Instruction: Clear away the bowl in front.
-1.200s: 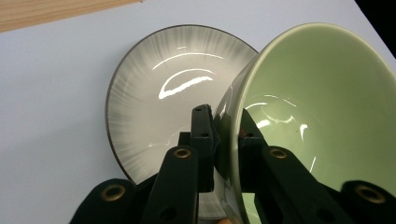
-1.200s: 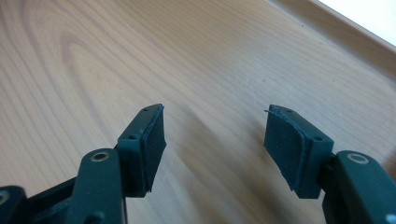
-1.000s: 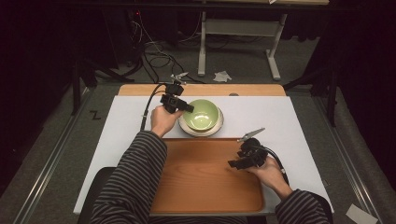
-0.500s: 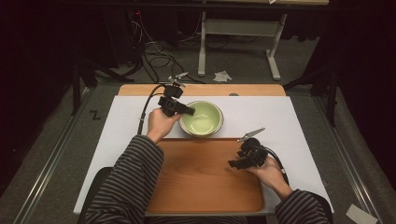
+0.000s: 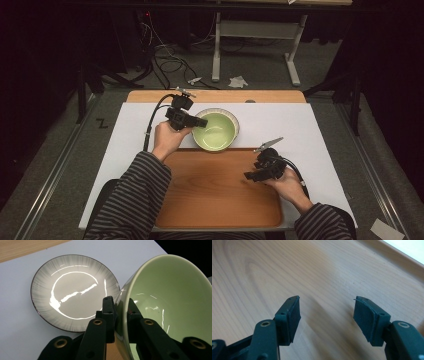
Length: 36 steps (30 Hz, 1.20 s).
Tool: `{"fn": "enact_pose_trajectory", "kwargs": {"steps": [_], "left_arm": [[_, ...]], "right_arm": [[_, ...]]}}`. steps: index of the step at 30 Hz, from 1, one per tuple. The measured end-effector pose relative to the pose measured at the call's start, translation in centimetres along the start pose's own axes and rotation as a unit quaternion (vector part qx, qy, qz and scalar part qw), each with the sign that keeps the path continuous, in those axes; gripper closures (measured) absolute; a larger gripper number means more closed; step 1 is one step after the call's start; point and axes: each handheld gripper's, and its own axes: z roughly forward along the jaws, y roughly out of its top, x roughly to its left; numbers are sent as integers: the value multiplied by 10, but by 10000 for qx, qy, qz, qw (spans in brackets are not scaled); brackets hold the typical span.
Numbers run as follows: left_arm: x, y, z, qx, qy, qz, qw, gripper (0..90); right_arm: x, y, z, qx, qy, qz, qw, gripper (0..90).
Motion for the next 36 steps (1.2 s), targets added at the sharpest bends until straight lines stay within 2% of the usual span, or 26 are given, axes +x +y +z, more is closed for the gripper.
{"fn": "enact_pose_trajectory", "kwargs": {"steps": [4, 9, 12, 14, 17, 22, 24, 31, 36], "left_arm": [[-1, -4, -3, 20, -36, 29, 10000, 823], [-3, -7, -7, 39, -78, 34, 10000, 823], [-5, -8, -12, 46, -145, -13, 9999, 822], [-5, -9, -14, 67, -190, 34, 9998, 822], [-6, -11, -18, 75, -241, -27, 9997, 823], [-7, -15, -21, 115, -276, 4, 9996, 823], [-7, -16, -23, 165, -283, 49, 9995, 822], [-6, -28, -26, 257, -356, -29, 9990, 822], [-3, -33, -27, 336, -358, -63, 9988, 822]], "right_arm": [[0, 0, 0, 25, -10, 70, 10000, 398], [0, 0, 0, 15, -19, -22, 10000, 398], [0, 0, 0, 37, -4, 29, 10000, 398], [0, 0, 0, 52, -3, 74, 10000, 398], [1, 0, 0, 45, -11, 28, 10000, 398], [0, 0, 0, 8, -4, -18, 10000, 398], [0, 0, 0, 40, -3, 78, 10000, 398], [0, 0, 0, 10, -16, -19, 10000, 398], [0, 0, 0, -4, -10, 86, 10000, 398]]}}
